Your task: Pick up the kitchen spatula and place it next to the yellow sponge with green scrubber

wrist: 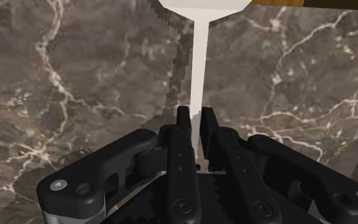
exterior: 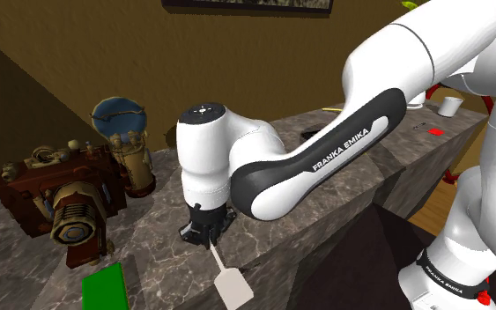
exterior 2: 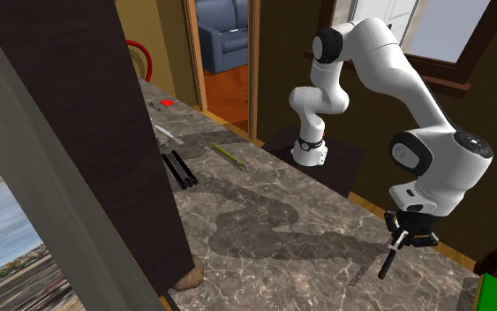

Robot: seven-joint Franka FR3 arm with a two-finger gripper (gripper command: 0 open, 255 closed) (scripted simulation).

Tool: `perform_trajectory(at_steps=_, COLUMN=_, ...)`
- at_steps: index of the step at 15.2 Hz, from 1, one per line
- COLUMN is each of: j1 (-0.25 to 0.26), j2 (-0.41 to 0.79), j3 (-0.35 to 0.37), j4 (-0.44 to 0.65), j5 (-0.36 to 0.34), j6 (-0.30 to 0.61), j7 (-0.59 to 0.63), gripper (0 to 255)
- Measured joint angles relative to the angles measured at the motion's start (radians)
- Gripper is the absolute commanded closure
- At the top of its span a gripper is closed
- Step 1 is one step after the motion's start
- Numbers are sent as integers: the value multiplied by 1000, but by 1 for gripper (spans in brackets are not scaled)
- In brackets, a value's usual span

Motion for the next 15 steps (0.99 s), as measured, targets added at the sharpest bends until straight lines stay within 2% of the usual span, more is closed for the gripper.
perform_trajectory(at_steps=3, j1=0, j2=0, j3=0, j4=-1, j5=0, j6=1, j7=0, gripper=255)
perform_trajectory(at_steps=4, j1=0, j2=0, j3=0, j4=-1, j5=0, j6=1, j7=0, gripper=0)
perform_trajectory(at_steps=10, j1=0, j2=0, j3=0, j4=-1, j5=0, j6=1, j7=0, gripper=0)
perform_trajectory(at_steps=15, j1=-8, j2=-59, j3=15, j4=40, j5=40, j6=-90, j7=-25, gripper=0)
